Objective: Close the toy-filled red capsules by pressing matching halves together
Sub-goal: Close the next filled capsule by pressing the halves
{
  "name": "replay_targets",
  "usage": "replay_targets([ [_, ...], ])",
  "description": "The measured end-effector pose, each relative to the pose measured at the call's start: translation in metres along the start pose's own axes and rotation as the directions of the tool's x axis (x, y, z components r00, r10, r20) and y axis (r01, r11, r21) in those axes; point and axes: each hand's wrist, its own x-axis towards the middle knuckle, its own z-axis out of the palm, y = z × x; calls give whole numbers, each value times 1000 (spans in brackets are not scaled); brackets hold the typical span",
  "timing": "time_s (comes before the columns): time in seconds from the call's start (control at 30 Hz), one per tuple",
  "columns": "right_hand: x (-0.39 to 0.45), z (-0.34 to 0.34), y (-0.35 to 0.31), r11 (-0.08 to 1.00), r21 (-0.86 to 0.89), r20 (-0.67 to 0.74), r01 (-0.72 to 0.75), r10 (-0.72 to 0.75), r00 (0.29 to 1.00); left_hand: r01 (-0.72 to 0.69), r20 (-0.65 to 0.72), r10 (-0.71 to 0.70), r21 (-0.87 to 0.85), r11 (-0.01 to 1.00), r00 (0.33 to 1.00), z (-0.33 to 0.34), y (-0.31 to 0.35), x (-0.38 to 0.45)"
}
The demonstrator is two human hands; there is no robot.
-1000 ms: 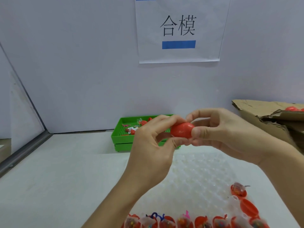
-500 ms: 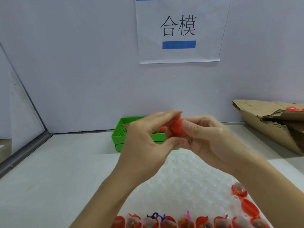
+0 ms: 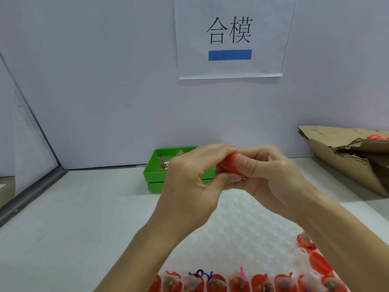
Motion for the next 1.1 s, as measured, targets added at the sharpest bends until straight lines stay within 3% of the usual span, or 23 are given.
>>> replay_targets([
  [0.1,-1,1,-3,991,122,38,-49,45,998,106,36,-102,-164,981,994,0,1,0],
  [0.3,-1,5,-2,916,373,141,-148,102,985,317,117,-297,-454,833,948,-3,4,3],
  [0.53,-1,6,-1,894,391,177,-217,158,971,410,217,-350,-403,818,911,-5,4,3],
  [0.7,0,2,-2,964,181,-23,-194,201,979,324,100,-308,-259,910,946,-5,1,4],
  [0.83,2,-1,-1,992,-91,-228,-91,69,971,276,19,-278,-184,943,961,-5,-4,3],
  [1.1,0,-1,0,966,-253,-252,49,-115,961,302,-35,-322,-270,914,946,-6,-6,4],
])
